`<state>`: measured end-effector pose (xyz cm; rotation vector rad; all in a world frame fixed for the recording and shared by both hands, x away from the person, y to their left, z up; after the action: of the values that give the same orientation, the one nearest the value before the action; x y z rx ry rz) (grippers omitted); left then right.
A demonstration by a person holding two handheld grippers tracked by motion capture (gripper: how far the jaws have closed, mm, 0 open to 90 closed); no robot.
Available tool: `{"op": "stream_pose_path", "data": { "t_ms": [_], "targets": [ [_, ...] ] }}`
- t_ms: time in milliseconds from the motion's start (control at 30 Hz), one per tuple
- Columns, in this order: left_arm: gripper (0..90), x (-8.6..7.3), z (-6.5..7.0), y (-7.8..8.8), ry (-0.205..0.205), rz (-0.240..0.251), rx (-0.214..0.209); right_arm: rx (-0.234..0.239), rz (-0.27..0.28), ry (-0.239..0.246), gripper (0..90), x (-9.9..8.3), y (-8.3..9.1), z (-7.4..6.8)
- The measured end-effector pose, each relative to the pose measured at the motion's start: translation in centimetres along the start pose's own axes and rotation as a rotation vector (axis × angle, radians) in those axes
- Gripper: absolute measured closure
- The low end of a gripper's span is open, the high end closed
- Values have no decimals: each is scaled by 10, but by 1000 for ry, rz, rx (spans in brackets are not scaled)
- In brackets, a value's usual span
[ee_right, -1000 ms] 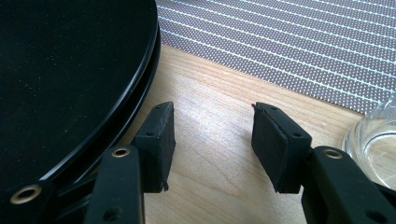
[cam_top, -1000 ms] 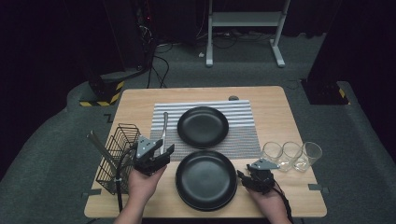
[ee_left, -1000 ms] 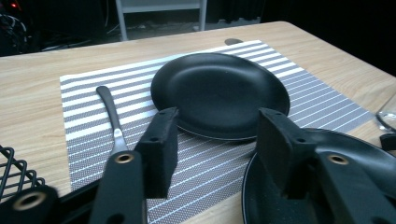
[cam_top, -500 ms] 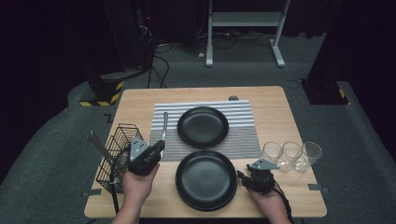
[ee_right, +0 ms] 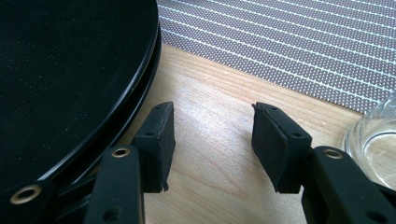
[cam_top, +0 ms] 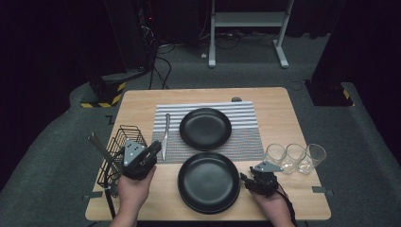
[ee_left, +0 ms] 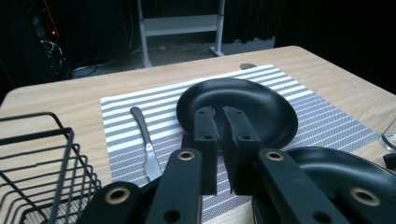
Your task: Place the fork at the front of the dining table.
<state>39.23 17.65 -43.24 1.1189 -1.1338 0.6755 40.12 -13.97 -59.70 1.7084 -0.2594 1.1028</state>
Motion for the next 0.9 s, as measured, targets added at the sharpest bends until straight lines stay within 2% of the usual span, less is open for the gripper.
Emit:
{"op": "stream_pose_path", "data": {
  "t_ms": [567,900],
  "targets": [
    [732,10,-4,11,16,28,-13,-1,1,3,490,0,0,0],
    [728,13,-11,15,24,35,7,0,0,4,490,0,0,0]
  ]
}}
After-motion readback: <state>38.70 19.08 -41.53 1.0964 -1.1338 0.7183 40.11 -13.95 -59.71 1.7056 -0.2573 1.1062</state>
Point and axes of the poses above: each handheld gripper's, and its own axes: y roughly backward along the jaws, x roughly out of its top, z roughly to its right, the point moved 10 cm from there along -y, roughly forward along the jaws, and after that the axes turned 1 degree about z, right-handed, at the moved point
